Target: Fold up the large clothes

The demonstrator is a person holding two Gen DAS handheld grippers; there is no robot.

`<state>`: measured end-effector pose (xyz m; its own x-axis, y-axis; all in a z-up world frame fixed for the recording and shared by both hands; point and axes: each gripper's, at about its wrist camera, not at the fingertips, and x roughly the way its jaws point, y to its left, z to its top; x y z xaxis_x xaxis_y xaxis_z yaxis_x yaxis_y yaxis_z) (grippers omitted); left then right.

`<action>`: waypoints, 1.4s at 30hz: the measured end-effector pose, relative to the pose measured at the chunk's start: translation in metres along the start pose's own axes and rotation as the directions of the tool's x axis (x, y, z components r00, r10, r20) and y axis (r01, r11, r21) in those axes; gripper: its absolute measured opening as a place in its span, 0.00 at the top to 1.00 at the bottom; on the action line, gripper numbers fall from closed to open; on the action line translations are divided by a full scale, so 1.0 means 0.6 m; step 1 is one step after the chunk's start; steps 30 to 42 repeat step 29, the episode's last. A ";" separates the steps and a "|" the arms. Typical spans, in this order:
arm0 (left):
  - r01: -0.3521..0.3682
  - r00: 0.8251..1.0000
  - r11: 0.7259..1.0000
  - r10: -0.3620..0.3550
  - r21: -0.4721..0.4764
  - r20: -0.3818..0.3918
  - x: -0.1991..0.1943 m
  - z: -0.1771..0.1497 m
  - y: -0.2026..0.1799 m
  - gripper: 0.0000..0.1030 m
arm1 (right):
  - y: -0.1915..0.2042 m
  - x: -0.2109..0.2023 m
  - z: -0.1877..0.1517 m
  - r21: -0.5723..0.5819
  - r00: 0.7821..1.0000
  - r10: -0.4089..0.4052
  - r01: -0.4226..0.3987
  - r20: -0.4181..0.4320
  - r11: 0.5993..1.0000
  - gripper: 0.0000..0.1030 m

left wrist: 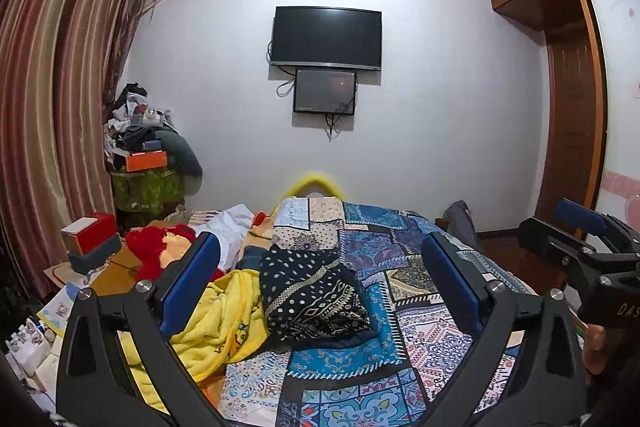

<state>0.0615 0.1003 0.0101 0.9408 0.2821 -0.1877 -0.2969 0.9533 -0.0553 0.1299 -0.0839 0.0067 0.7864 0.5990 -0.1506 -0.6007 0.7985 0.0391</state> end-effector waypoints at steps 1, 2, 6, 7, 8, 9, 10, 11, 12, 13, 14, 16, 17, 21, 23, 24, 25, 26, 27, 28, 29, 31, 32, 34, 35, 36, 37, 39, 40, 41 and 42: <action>0.005 1.000 1.000 -0.005 0.000 -0.001 0.001 0.001 0.000 0.01 | -0.001 0.000 0.000 0.001 1.000 0.000 0.000 0.001 1.000 0.01; 0.008 1.000 1.000 -0.008 0.001 -0.004 0.001 0.001 -0.001 0.01 | -0.001 -0.001 0.001 0.001 1.000 0.000 0.000 0.002 1.000 0.01; 0.020 1.000 1.000 -0.020 0.007 -0.009 0.002 0.002 -0.005 0.01 | -0.003 -0.002 0.000 0.003 1.000 -0.005 0.005 0.008 1.000 0.01; 0.024 1.000 1.000 -0.024 0.008 -0.011 0.002 0.002 -0.005 0.01 | -0.003 -0.002 0.001 0.007 1.000 -0.006 0.006 0.010 1.000 0.01; 0.028 1.000 1.000 -0.028 0.007 -0.012 0.002 0.002 -0.006 0.01 | -0.004 -0.003 0.003 0.010 1.000 -0.005 0.005 0.011 1.000 0.01; 0.031 0.999 0.999 -0.031 0.008 -0.013 0.002 0.002 -0.006 0.01 | -0.005 -0.003 0.003 0.014 1.000 -0.005 0.005 0.012 1.000 0.01; 0.034 0.999 0.999 -0.033 0.010 -0.013 0.002 0.002 -0.007 0.01 | -0.006 -0.003 0.003 0.018 1.000 -0.004 0.004 0.013 1.000 0.01; 0.035 0.999 0.999 -0.035 0.012 -0.014 0.002 0.002 -0.008 0.01 | -0.007 -0.003 0.004 0.022 1.000 -0.004 0.003 0.013 1.000 0.01; 0.036 0.999 0.999 -0.036 0.014 -0.015 0.001 0.003 -0.008 0.01 | -0.008 -0.003 0.004 0.025 1.000 -0.005 0.004 0.013 1.000 0.01; 0.037 0.999 0.999 -0.037 0.015 -0.016 0.001 0.003 -0.008 0.01 | -0.008 -0.004 0.003 0.027 1.000 -0.009 0.009 0.015 1.000 0.01; 0.041 0.999 0.999 -0.041 0.017 -0.016 0.001 0.003 -0.009 0.01 | -0.008 -0.004 0.003 0.025 1.000 -0.016 0.015 0.018 1.000 0.01; 0.044 0.999 0.999 -0.044 0.019 -0.015 0.000 0.003 -0.010 0.01 | -0.008 -0.004 0.004 0.024 0.999 -0.025 0.025 0.021 0.999 0.01; 0.044 0.999 0.999 -0.044 0.019 -0.015 0.000 0.003 -0.010 0.01 | -0.009 -0.004 0.004 0.024 0.999 -0.028 0.027 0.022 0.999 0.00; 0.051 0.999 0.998 -0.050 0.023 -0.017 -0.002 0.003 -0.012 0.01 | -0.012 -0.006 0.006 0.031 0.999 -0.038 0.037 0.027 0.999 0.00; 0.053 0.998 0.998 -0.053 0.027 -0.017 -0.004 0.003 -0.013 0.01 | -0.013 -0.007 0.007 0.036 0.999 -0.040 0.039 0.029 0.999 0.00; 0.058 0.998 0.998 -0.057 0.031 -0.020 -0.004 0.003 -0.015 0.01 | -0.015 -0.006 0.006 0.040 0.999 -0.040 0.039 0.028 0.998 0.00; 0.059 0.998 0.998 -0.058 0.035 -0.021 -0.004 0.002 -0.016 0.01 | -0.015 -0.005 0.006 0.042 0.999 -0.040 0.039 0.027 0.998 0.00; 0.058 0.998 0.998 -0.058 0.038 -0.022 -0.004 0.003 -0.017 0.01 | -0.015 -0.004 0.006 0.045 0.999 -0.041 0.040 0.025 0.998 0.00; 0.057 0.998 0.997 -0.056 0.042 -0.022 -0.003 0.003 -0.018 0.01 | -0.016 -0.003 0.006 0.047 0.999 -0.042 0.041 0.023 0.998 0.00; 0.056 0.998 0.997 -0.055 0.044 -0.023 -0.003 0.002 -0.019 0.01 | -0.017 -0.002 0.006 0.050 0.999 -0.041 0.040 0.020 0.998 0.00; 0.055 0.998 0.997 -0.054 0.044 -0.025 -0.002 0.001 -0.020 0.01 | -0.018 -0.001 0.005 0.053 0.999 -0.040 0.039 0.018 0.998 0.00; 0.055 0.998 0.997 -0.054 0.044 -0.025 -0.002 0.001 -0.020 0.01 | -0.018 -0.001 0.005 0.053 0.999 -0.040 0.039 0.018 0.998 0.00; 0.055 0.998 0.997 -0.054 0.044 -0.025 -0.002 0.001 -0.020 0.01 | -0.018 -0.001 0.005 0.053 0.999 -0.040 0.039 0.018 0.998 0.00; 0.055 0.998 0.997 -0.054 0.044 -0.025 -0.002 0.001 -0.020 0.01 | -0.018 -0.001 0.005 0.053 0.999 -0.040 0.039 0.018 0.998 0.00; 0.055 0.998 0.997 -0.054 0.044 -0.025 -0.002 0.001 -0.020 0.01 | -0.018 -0.001 0.005 0.053 0.999 -0.040 0.039 0.018 0.998 0.00; 0.055 0.998 0.997 -0.054 0.044 -0.025 -0.002 0.001 -0.020 0.01 | -0.018 -0.001 0.005 0.053 0.999 -0.040 0.039 0.018 0.998 0.00; 0.055 0.998 0.997 -0.054 0.044 -0.025 -0.002 0.001 -0.020 0.01 | -0.018 -0.001 0.005 0.053 0.999 -0.040 0.039 0.018 0.998 0.00; 0.055 0.998 0.997 -0.054 0.044 -0.025 -0.002 0.001 -0.020 0.01 | -0.018 -0.001 0.005 0.053 0.999 -0.040 0.039 0.018 0.998 0.00; 0.055 0.998 0.997 -0.054 0.044 -0.025 -0.002 0.001 -0.020 0.01 | -0.018 -0.001 0.005 0.053 0.999 -0.040 0.039 0.018 0.998 0.00; 0.055 0.998 0.997 -0.054 0.044 -0.025 -0.002 0.001 -0.020 0.01 | -0.018 -0.001 0.005 0.053 0.999 -0.040 0.039 0.018 0.998 0.00; 0.055 0.998 0.997 -0.054 0.044 -0.025 -0.002 0.001 -0.020 0.01 | -0.018 -0.001 0.005 0.053 0.999 -0.040 0.039 0.018 0.998 0.00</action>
